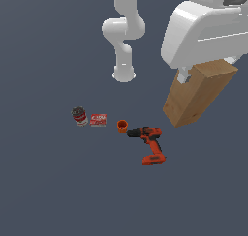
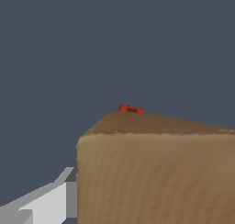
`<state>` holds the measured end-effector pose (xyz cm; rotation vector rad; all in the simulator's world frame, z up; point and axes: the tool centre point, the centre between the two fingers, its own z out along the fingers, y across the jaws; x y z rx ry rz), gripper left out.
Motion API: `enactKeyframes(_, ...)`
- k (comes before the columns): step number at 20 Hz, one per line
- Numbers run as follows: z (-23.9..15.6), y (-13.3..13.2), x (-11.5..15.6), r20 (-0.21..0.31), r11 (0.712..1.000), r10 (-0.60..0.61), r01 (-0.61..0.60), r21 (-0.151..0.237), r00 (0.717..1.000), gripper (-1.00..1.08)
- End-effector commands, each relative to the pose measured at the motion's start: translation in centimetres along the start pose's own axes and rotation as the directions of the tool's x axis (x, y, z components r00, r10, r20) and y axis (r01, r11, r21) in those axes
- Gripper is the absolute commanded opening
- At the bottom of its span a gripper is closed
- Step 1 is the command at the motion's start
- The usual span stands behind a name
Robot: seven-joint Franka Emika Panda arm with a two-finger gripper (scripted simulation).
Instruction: Pick up a designated object from a clutter of objects.
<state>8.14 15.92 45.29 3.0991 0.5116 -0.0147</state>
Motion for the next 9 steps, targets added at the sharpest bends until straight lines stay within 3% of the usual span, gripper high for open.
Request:
enactKeyframes(1,-1.28,-0.57,0.16,-0.009,1.0,0.001,-0.001,-0.001,1.0,-1.0)
enactKeyframes(9,-2.13,-1.25,0.38,-0.009,1.0,0.001,-0.001,-0.001,1.0,-1.0)
